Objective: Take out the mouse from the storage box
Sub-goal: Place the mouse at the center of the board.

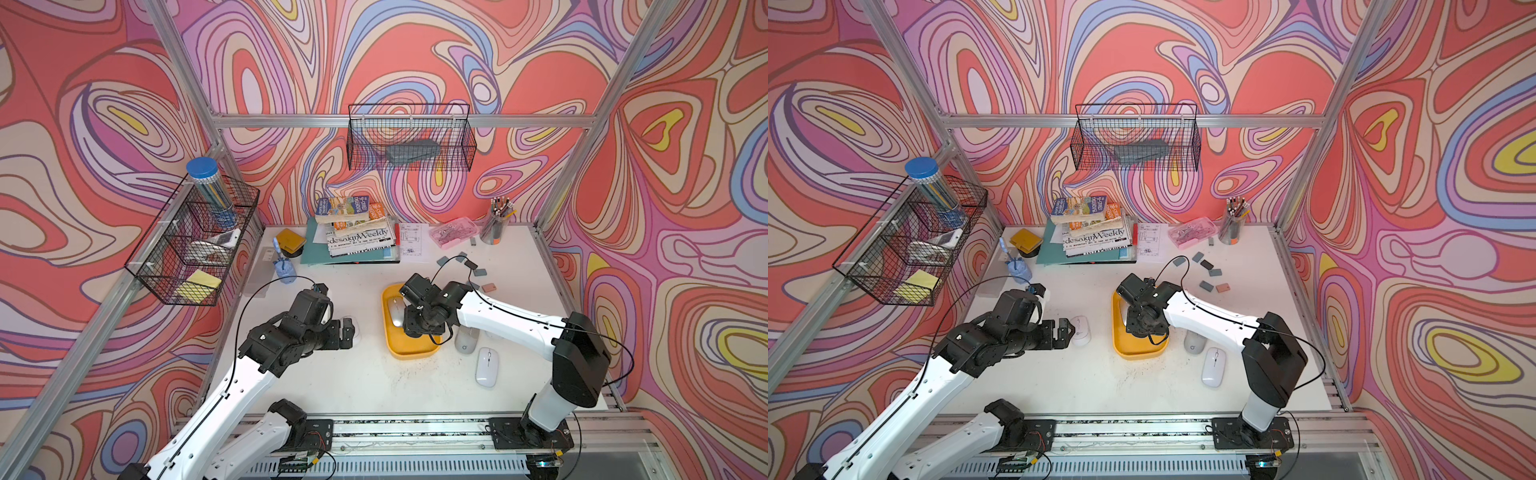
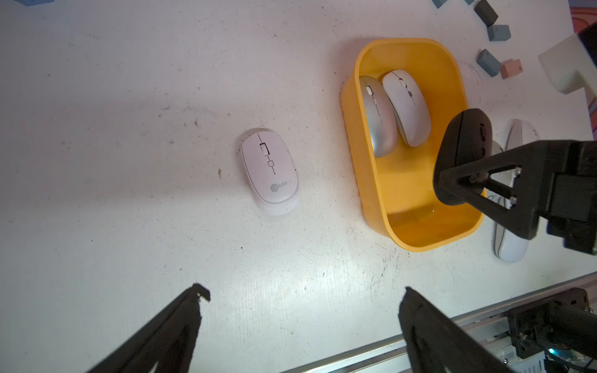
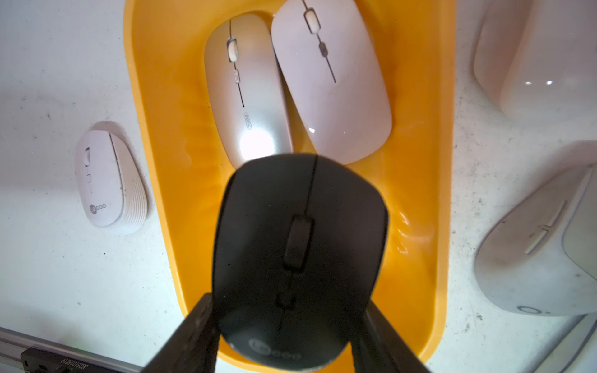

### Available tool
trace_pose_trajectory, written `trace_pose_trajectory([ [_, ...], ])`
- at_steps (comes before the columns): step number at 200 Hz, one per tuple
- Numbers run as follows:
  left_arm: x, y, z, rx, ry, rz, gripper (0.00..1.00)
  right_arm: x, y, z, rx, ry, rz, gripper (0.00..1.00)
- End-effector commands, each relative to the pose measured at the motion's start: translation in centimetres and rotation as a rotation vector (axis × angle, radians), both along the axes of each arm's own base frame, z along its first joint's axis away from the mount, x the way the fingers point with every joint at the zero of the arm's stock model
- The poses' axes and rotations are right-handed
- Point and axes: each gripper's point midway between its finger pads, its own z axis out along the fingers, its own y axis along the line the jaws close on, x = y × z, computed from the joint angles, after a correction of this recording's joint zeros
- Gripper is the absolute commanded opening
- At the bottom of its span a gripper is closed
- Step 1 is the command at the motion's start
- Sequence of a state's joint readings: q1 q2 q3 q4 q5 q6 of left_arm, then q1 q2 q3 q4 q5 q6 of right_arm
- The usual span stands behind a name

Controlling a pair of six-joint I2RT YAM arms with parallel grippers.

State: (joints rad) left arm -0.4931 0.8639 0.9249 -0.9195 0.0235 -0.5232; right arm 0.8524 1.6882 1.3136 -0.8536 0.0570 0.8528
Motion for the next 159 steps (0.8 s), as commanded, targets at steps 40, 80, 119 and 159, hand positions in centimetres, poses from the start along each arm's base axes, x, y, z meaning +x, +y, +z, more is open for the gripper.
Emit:
trace_pose_trajectory([
  [40,0.0,-0.1,0.2,-0.005,-0.017,-0.01,0.99,-3.5,-4.9,1.2,-0.053,0.026,-0.083,0.39],
  [80,0.0,-0.2,0.1,-0.007,-0.014,-0.013,0.99,-8.6,-9.5,0.4,-0.028,0.097,-0.17,0.39],
  [119,0.0,0.0,0.1,-0.003,-0.013,-0.01,0.99,-11.9,-10.8,-2.5,-0.036,0.22,-0.185,0.39],
  [159,-0.1,0.1,0.1,-0.003,-0.017,-0.004,0.99,-12.9,-10.6,-5.0,-0.041,0.282,-0.173,0.4],
])
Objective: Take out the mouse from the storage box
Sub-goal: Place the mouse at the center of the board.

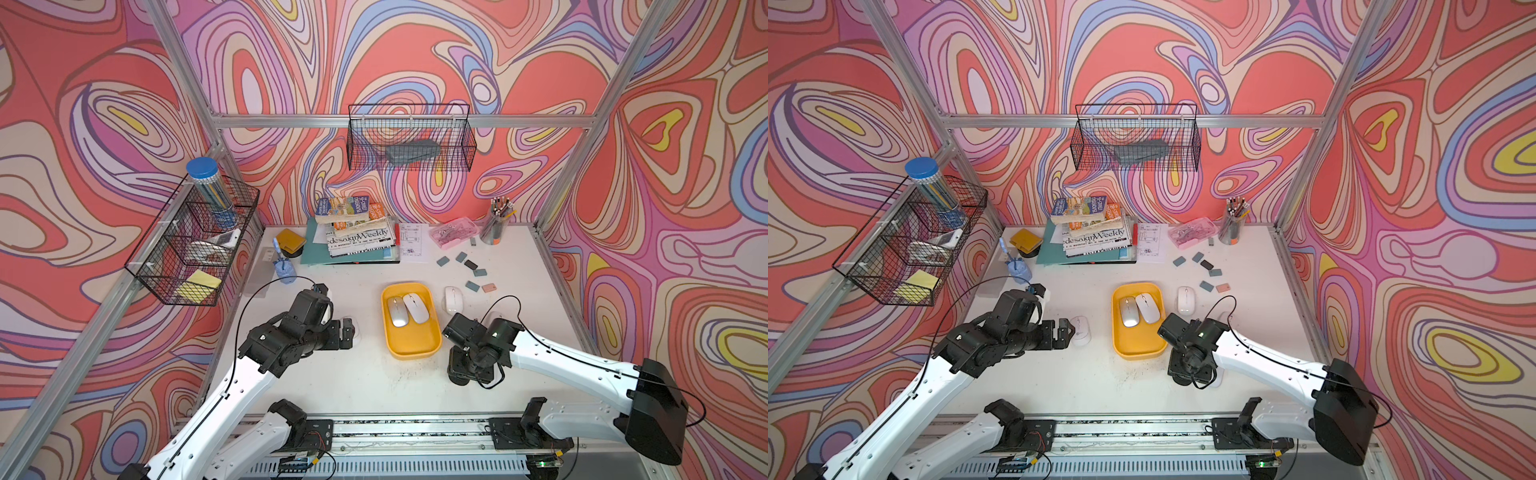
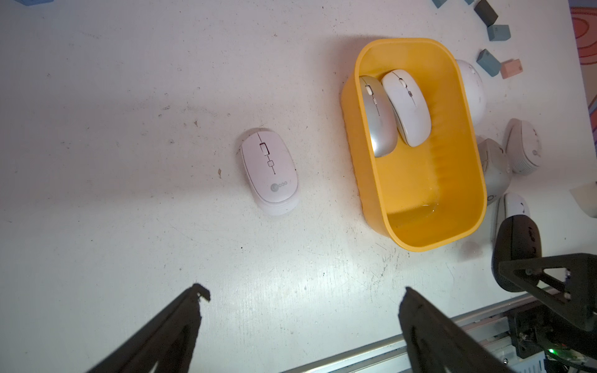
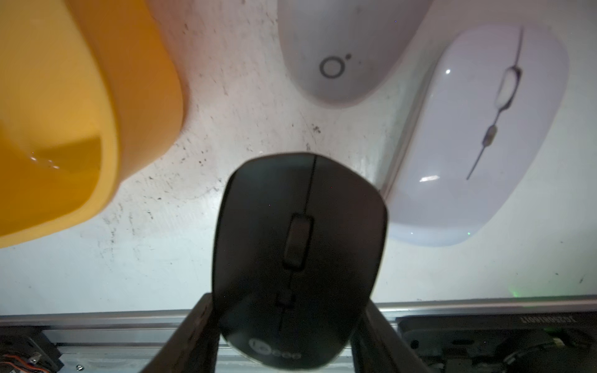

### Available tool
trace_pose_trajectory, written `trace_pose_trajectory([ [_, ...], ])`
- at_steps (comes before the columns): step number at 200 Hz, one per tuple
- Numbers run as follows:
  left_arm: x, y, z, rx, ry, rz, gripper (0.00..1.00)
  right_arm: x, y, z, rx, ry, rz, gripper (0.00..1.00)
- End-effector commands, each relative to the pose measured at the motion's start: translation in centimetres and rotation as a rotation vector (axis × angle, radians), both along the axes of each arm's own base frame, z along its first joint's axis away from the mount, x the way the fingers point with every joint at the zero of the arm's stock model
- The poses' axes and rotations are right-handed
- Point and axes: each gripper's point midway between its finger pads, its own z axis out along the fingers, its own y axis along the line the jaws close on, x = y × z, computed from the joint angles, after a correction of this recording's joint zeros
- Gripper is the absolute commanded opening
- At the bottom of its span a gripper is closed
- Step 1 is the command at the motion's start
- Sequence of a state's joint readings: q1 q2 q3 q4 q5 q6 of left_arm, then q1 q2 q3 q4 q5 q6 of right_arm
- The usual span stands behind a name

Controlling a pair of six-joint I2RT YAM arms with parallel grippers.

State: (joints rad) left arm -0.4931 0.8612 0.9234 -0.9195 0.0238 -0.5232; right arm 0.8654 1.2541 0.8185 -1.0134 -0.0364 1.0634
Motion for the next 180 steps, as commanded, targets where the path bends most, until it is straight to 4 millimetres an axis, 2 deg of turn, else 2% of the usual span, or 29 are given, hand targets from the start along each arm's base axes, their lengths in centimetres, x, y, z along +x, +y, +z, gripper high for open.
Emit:
trace_pose_trajectory([
  [1,-0.1,0.1,0.1,-0.002,-0.016,-0.004,0.99,-0.4,0.9,-1.2,0.037,0.033,-0.008,0.4],
  [43,0.0,-0.1,-0.1,-0.001,-0.004,-0.009,0.99,-0.9,1.3,-3.8,0.039,0.08,0.0,0.41],
  [60,0.0,-0.1,-0.1,-0.002,-0.006,-0.009,0.99,-0.9,1.3,-4.2,0.034,0.083,0.002,0.43],
  [85,0.0,-0.1,-0.1,-0.001,-0.007,-0.008,0.99,-1.0,1.3,-4.1,0.022,0.094,0.007,0.63],
  [97,0.0,-0.1,-0.1,-0.001,-0.005,-0.01,0.99,-1.0,1.1,-3.9,0.005,0.096,0.009,0.69],
  [116,0.1,-0.1,-0.2,0.001,-0.002,-0.01,0.99,-0.5,1.4,-2.4,-0.003,0.052,0.026,0.73],
  [141,0.1,-0.2,-0.4,0.004,0.007,-0.012,0.99,0.4,1.7,0.0,-0.002,0.0,0.035,0.74],
  [160,0.1,-0.2,-0.3,0.006,0.006,-0.011,0.99,2.0,3.4,3.5,0.045,-0.107,0.073,0.75],
  [180,0.2,-0.1,-0.2,0.007,0.001,-0.009,0.99,4.5,5.7,6.5,0.084,-0.207,0.128,0.72],
])
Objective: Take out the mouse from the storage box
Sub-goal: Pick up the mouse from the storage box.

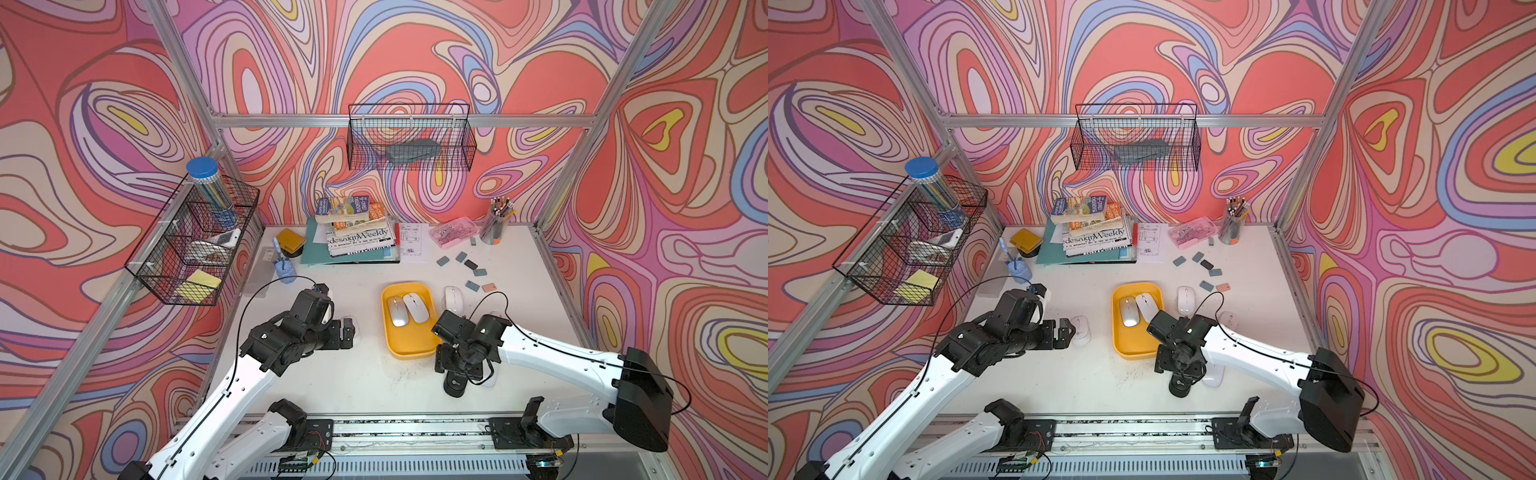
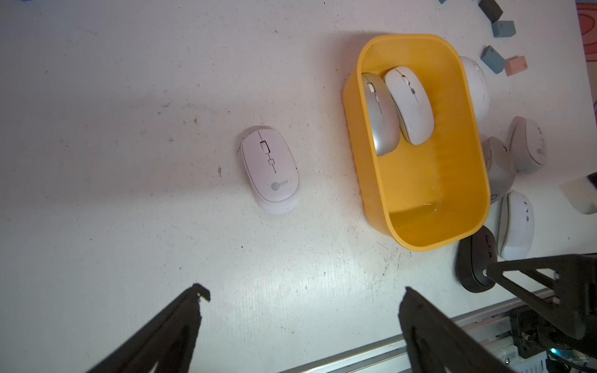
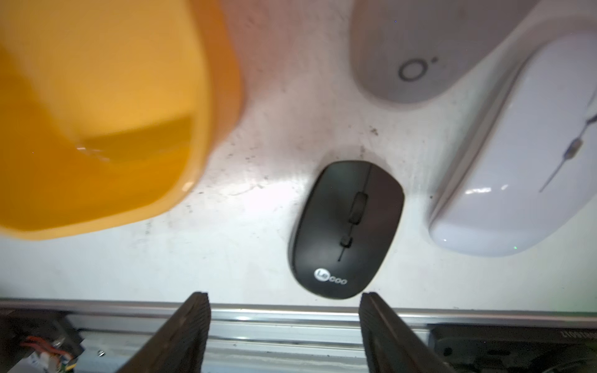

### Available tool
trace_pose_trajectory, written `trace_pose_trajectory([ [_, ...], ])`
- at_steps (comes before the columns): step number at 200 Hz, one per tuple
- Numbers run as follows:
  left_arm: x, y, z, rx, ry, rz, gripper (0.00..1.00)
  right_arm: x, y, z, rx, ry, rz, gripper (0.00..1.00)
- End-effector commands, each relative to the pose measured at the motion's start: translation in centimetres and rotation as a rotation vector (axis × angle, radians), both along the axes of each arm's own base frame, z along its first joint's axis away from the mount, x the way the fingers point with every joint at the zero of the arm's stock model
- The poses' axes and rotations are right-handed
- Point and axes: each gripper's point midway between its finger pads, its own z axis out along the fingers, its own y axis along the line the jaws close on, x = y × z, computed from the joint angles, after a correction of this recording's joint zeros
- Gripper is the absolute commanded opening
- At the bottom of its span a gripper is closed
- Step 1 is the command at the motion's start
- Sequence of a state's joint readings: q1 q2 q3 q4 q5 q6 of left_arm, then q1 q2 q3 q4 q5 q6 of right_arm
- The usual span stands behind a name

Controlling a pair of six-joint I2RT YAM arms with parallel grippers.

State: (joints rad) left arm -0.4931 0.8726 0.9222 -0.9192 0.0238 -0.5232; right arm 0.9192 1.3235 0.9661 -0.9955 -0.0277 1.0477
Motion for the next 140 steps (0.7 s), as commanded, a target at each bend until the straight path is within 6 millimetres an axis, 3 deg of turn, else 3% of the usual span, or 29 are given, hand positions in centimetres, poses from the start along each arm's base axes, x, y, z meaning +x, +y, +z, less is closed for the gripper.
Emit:
trace_pose_trajectory([
  [1,0.1,-0.1,0.1,0.001,-0.01,-0.009,0.99,2.8,1.7,3.7,0.015,-0.142,0.06,0.72],
  [20,0.1,0.0,0.0,0.004,-0.01,-0.006,0.99,5.4,4.1,4.3,-0.021,-0.19,0.132,0.69],
  [52,0.1,0.1,0.0,0.005,-0.012,-0.003,0.99,10.1,8.7,2.0,-0.069,-0.27,0.331,0.68],
  [86,0.1,-0.1,-0.4,0.007,0.009,-0.01,0.99,14.4,9.9,-0.1,-0.087,-0.283,0.382,0.67],
  [140,0.3,-0.2,-0.5,0.012,0.011,-0.009,0.99,16.3,11.1,-3.2,-0.07,-0.247,0.429,0.67],
])
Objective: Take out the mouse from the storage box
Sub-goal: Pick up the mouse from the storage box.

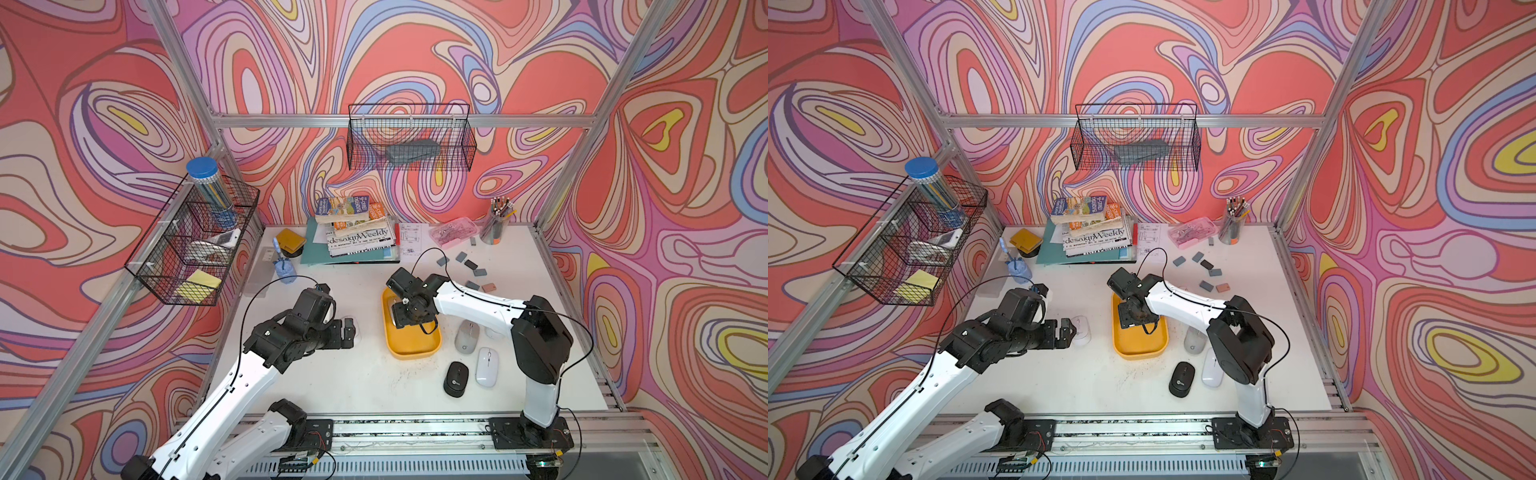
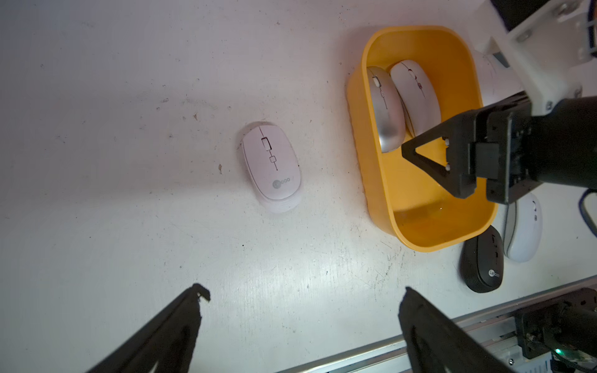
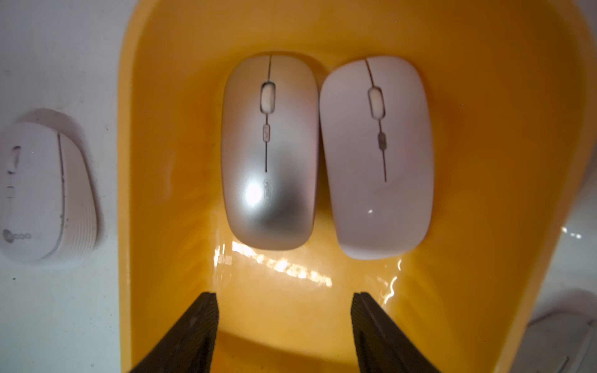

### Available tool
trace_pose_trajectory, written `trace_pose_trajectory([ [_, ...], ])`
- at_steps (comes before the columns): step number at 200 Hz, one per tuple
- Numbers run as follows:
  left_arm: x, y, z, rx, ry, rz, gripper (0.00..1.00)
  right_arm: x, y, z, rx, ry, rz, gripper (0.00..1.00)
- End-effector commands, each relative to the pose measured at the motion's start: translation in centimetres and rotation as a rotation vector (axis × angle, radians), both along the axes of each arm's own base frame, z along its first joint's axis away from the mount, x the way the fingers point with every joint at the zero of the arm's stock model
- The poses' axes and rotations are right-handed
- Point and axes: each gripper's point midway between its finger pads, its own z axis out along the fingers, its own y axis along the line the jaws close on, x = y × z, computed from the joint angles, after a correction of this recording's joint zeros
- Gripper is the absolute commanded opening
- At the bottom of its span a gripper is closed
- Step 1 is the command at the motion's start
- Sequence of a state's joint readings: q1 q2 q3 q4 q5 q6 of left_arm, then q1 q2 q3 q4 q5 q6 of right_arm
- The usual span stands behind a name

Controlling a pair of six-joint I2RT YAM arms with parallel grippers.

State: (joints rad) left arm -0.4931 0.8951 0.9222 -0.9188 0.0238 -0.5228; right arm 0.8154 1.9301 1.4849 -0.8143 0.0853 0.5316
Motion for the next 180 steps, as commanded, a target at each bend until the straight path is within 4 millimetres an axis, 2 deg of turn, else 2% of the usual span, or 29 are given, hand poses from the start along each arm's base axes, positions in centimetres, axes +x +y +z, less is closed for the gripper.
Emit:
trace_pose_trajectory([
  [1,0.1,-0.1,0.0,0.002,-0.008,-0.01,0.99,0.8,1.4,-0.8,0.024,-0.006,0.068,0.67],
  [65,0.2,-0.1,-0.1,0.005,-0.004,-0.009,0.99,1.8,1.5,-3.5,0.023,0.038,0.055,0.71],
  [155,0.2,-0.2,-0.1,0.004,-0.001,-0.013,0.99,3.3,1.8,-5.3,-0.007,0.049,0.035,0.73],
  [180,0.2,-0.2,-0.1,0.004,-0.002,-0.012,0.99,3.4,1.2,-6.2,-0.053,0.06,0.018,0.7],
])
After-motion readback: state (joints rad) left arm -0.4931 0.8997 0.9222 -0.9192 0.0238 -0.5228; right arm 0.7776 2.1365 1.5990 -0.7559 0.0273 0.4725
